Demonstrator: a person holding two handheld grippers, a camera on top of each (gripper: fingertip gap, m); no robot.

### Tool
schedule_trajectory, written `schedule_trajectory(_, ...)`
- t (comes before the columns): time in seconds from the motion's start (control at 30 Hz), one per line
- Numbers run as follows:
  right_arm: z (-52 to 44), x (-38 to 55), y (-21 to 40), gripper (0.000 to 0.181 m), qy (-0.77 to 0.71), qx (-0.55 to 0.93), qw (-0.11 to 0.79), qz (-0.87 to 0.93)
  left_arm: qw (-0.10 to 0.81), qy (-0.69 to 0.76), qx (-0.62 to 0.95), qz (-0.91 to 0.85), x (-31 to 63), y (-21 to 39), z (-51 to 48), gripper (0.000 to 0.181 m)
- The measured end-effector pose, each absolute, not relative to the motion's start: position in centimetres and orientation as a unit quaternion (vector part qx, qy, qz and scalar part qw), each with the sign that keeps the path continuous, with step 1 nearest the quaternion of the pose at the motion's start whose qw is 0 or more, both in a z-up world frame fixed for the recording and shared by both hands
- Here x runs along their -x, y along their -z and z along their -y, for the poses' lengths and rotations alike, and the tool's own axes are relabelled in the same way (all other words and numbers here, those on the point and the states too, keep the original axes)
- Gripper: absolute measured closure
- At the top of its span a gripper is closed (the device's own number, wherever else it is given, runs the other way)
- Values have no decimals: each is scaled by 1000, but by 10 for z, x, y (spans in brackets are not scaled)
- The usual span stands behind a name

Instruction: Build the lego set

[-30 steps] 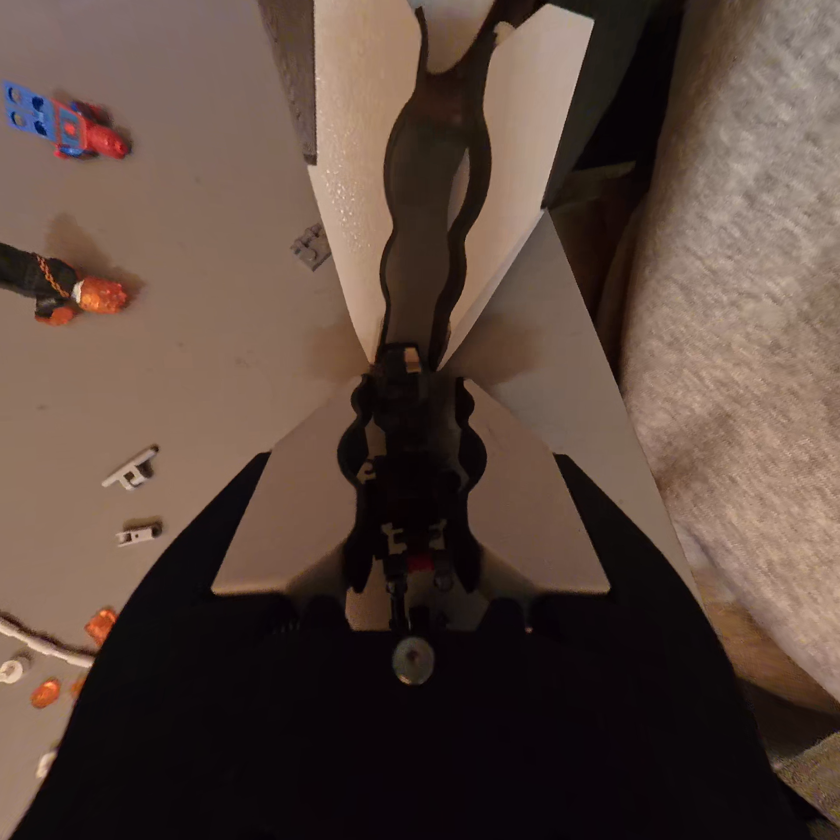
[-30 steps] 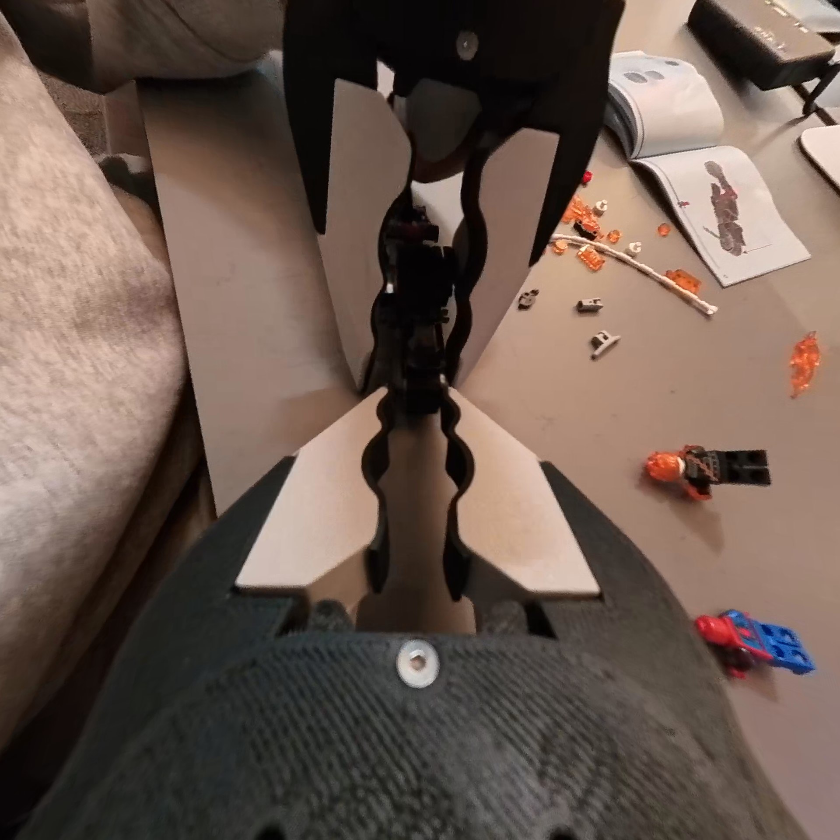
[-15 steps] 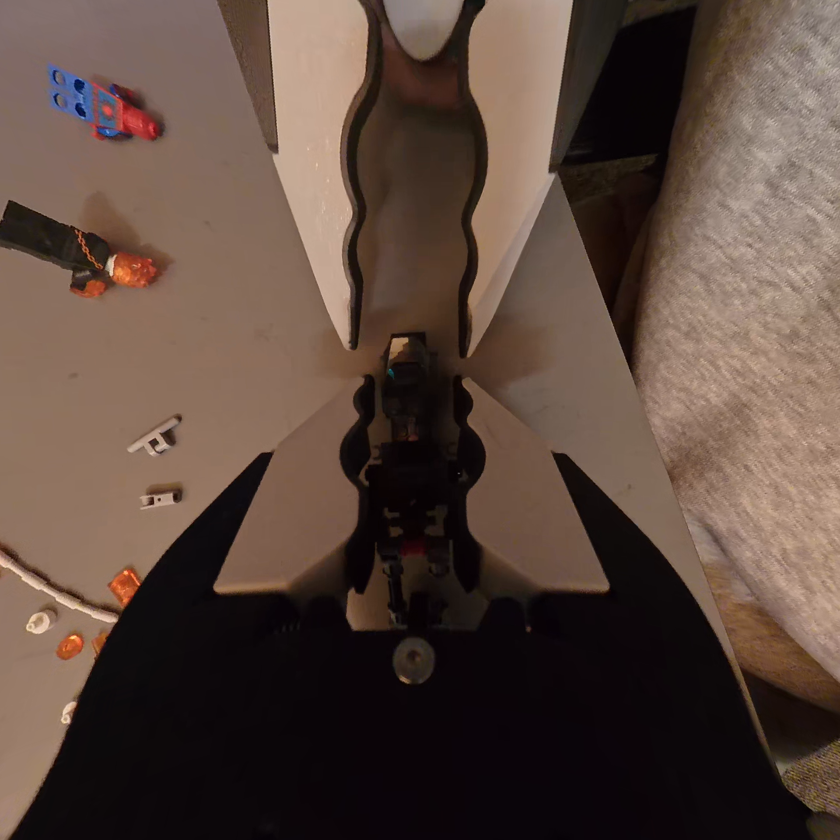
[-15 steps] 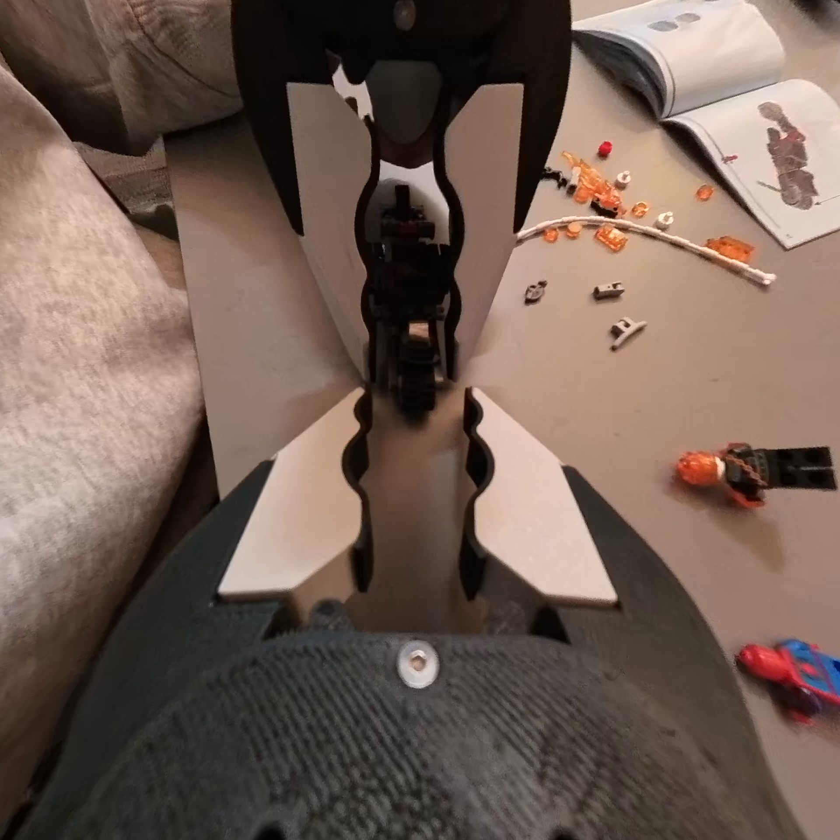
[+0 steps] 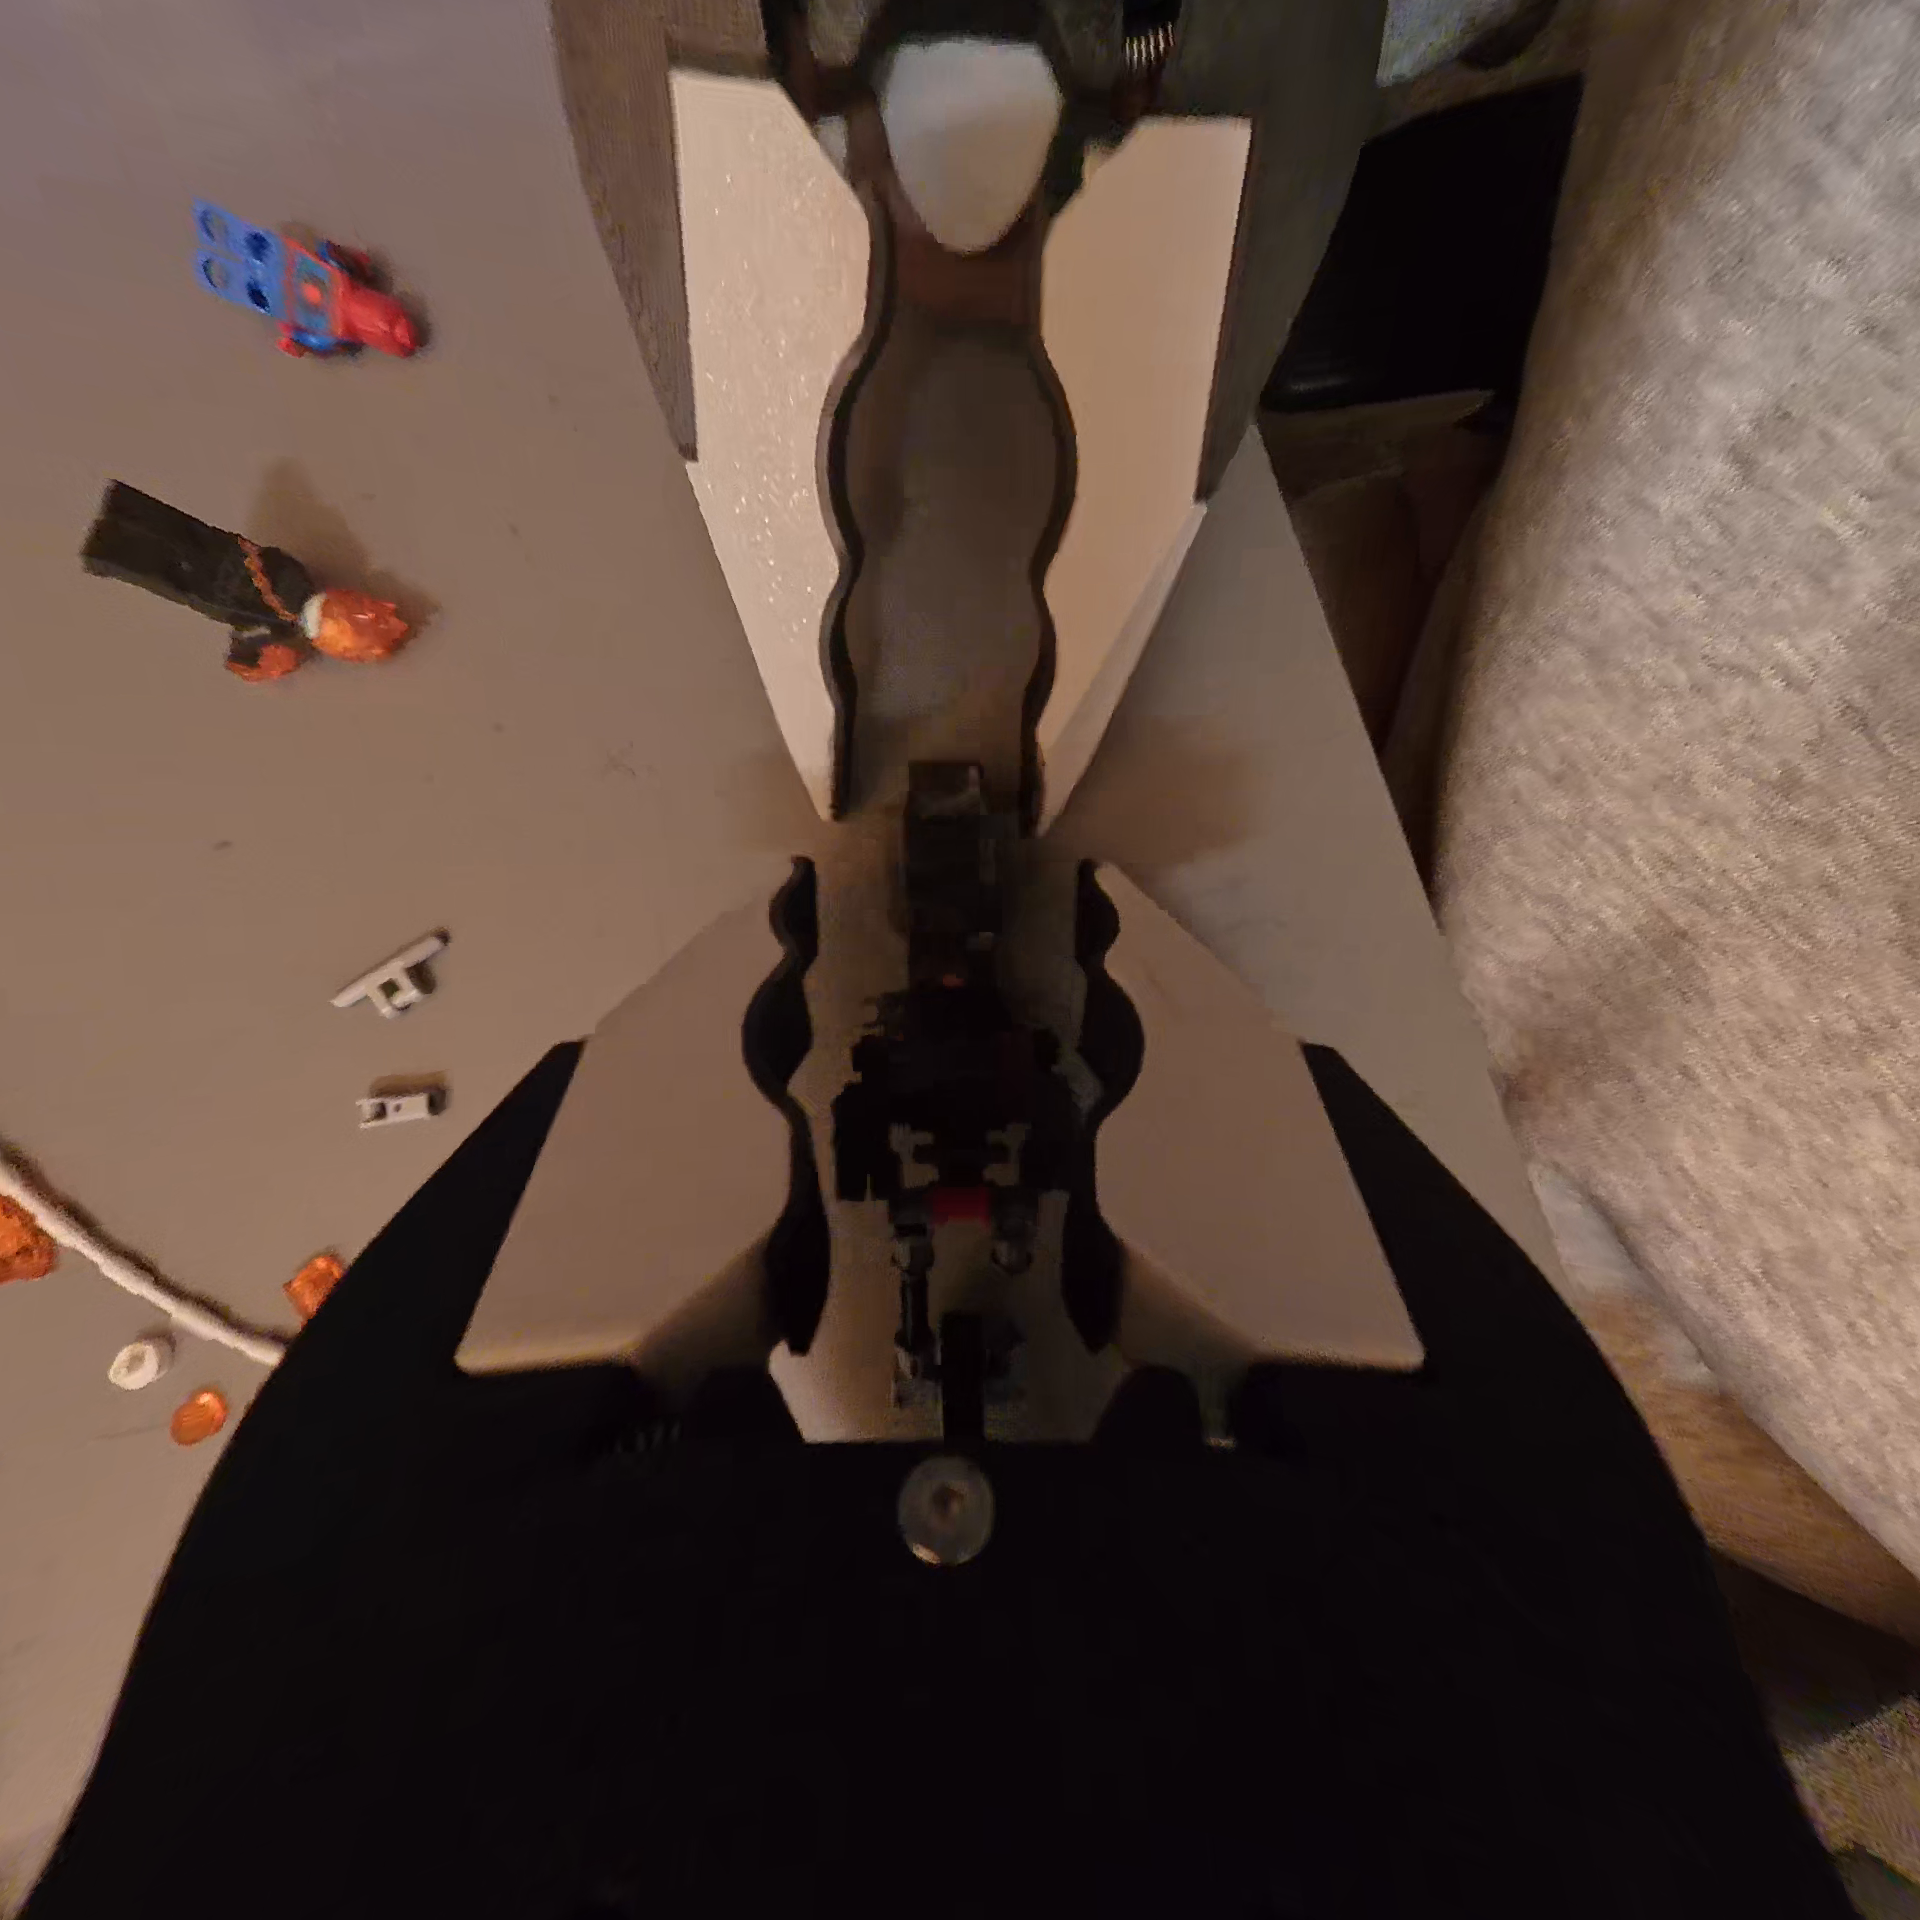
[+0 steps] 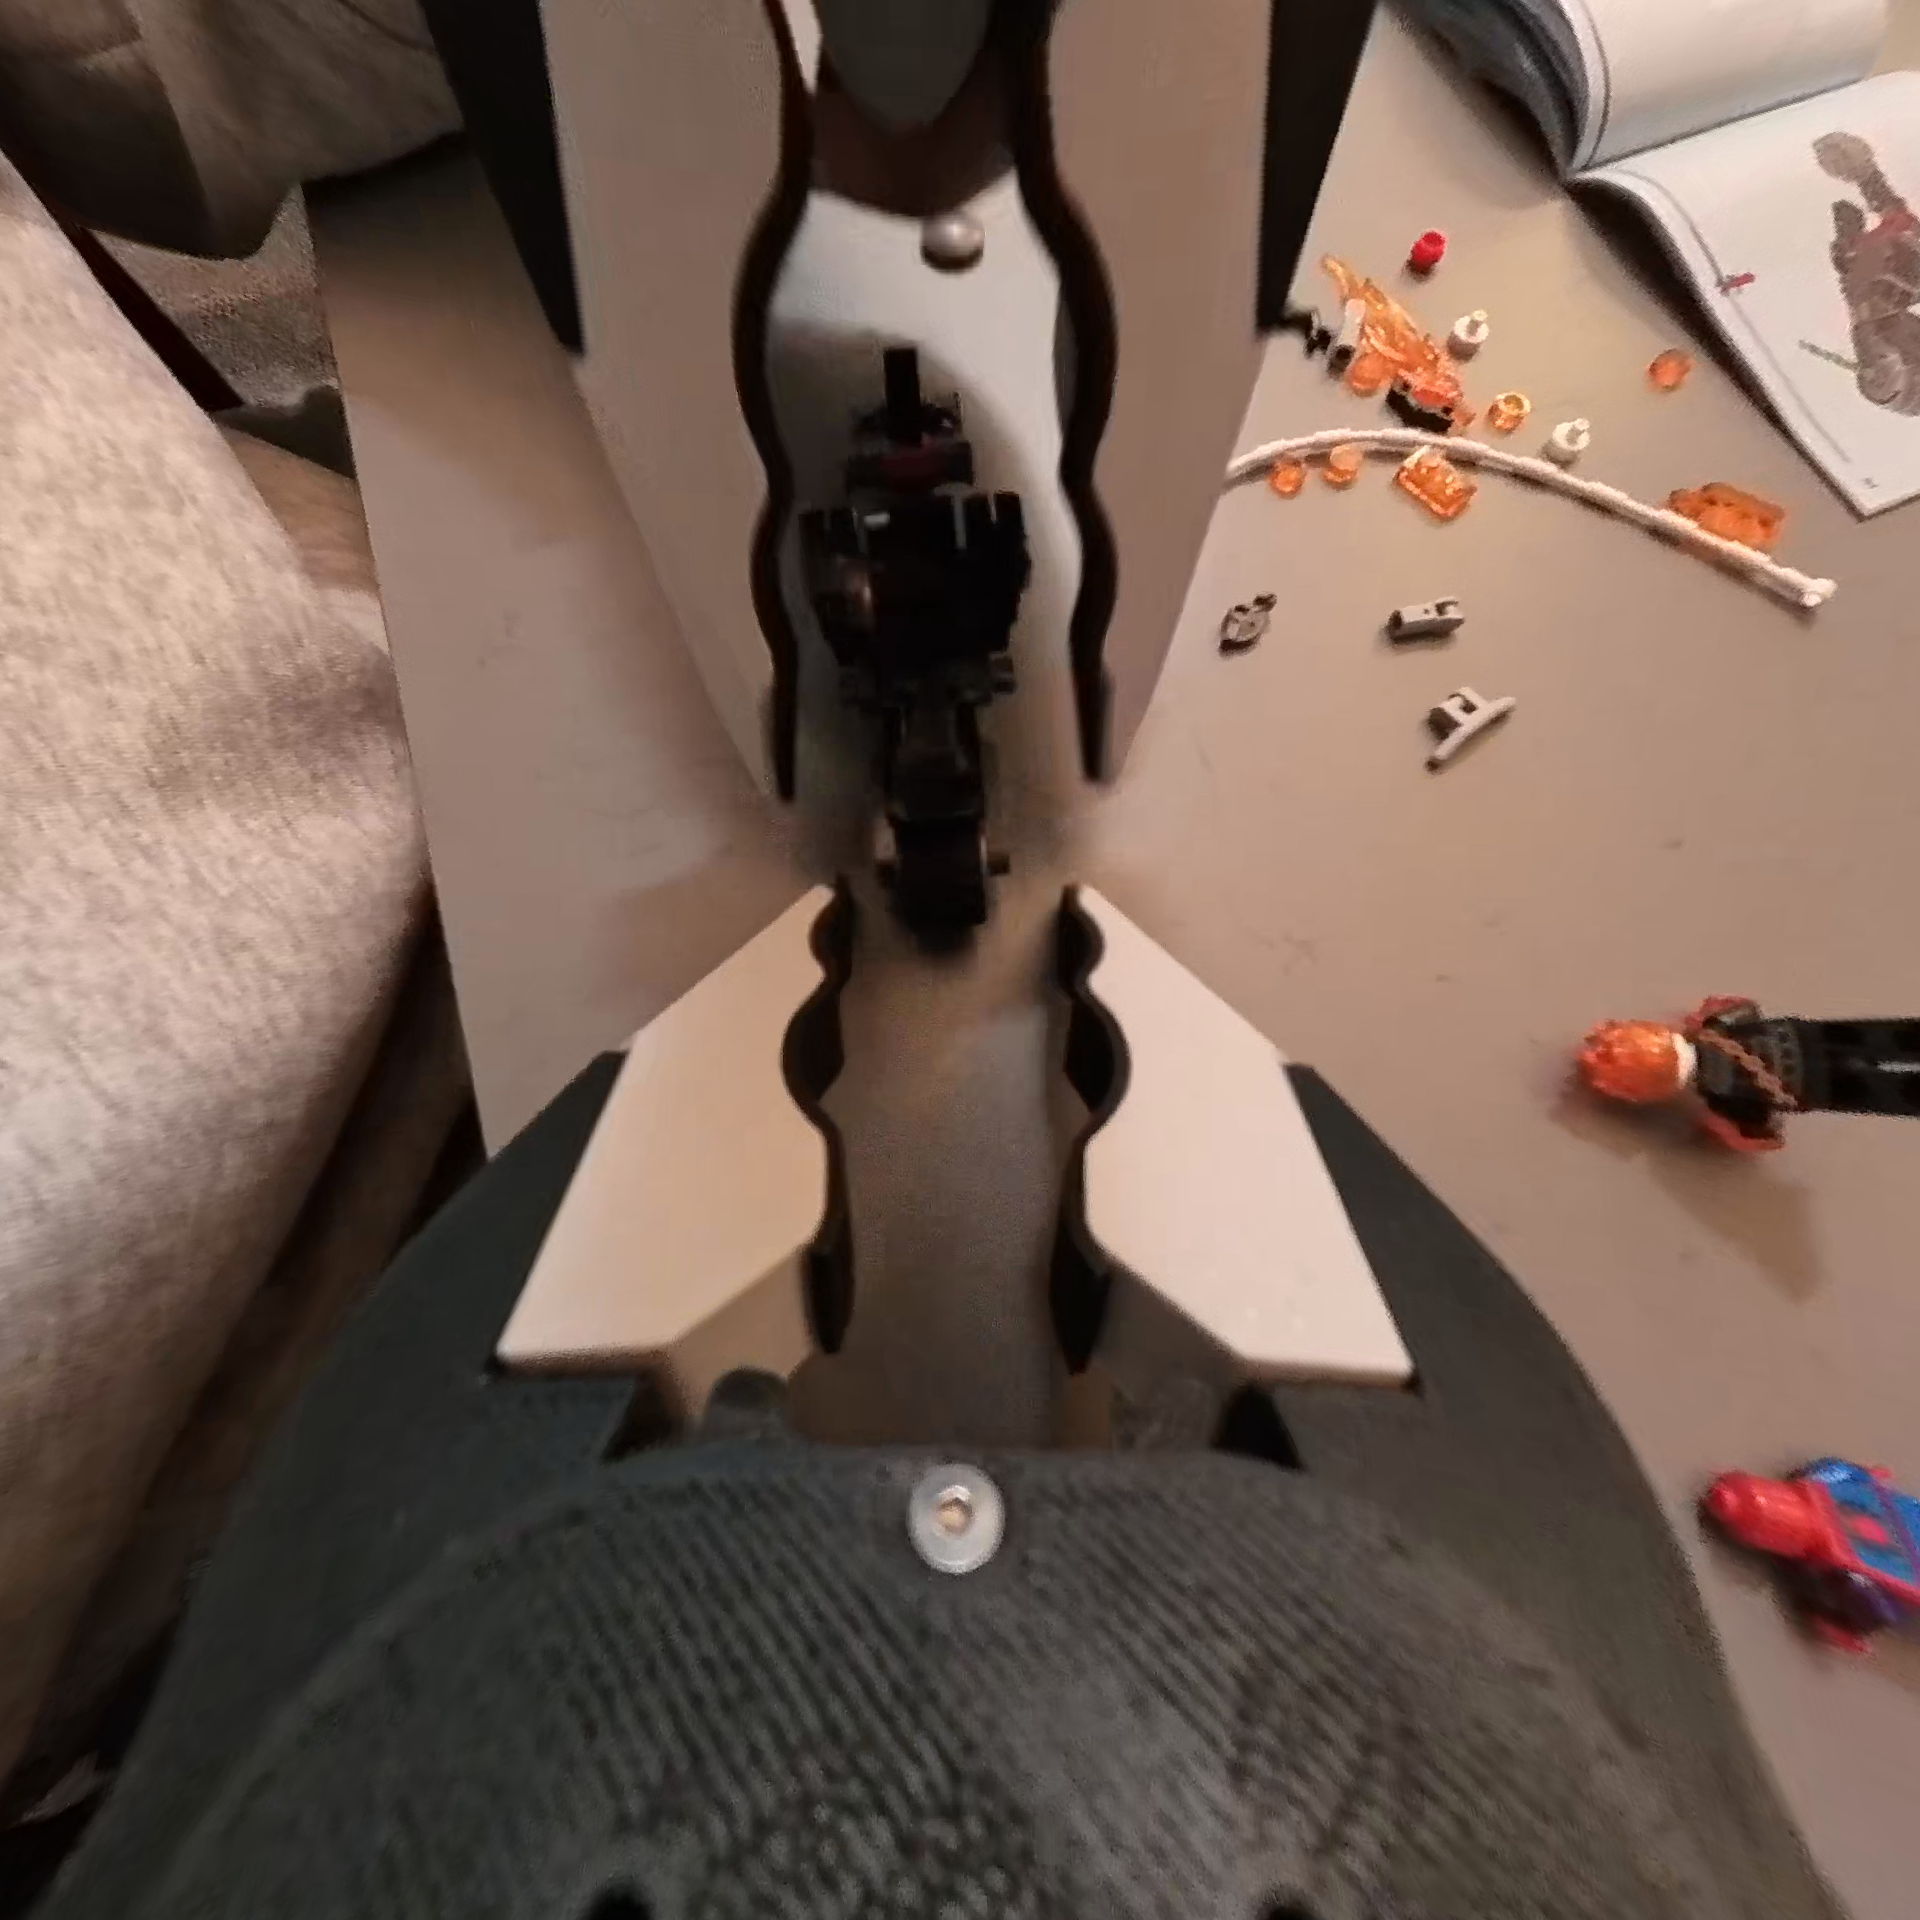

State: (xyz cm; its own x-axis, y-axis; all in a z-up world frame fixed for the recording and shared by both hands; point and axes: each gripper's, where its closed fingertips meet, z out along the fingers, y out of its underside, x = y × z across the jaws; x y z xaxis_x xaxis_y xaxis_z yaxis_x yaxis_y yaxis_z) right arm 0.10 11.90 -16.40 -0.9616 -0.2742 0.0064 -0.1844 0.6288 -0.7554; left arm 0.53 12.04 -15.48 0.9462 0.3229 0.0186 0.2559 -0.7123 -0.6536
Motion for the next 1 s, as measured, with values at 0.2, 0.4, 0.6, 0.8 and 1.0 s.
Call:
schedule_trajectory(0.2,-125,-1,156,137,437,86,44,-894,383,-79,901,189,-9,128,-99,116)
schedule_trajectory(0.4,-130,9,133,127,488,28,-30,-872,503,-156,806,270,1,98,-58,115)
schedule_trajectory(0.6,-131,40,90,137,619,-46,-44,-783,673,-125,650,329,3,62,-6,120)
schedule_trajectory(0.8,-134,40,68,157,684,-25,19,-729,711,-148,599,338,1,46,17,137)
schedule_trajectory(1.0,-132,34,71,157,680,9,-29,-732,684,-135,640,322,-3,59,6,162)
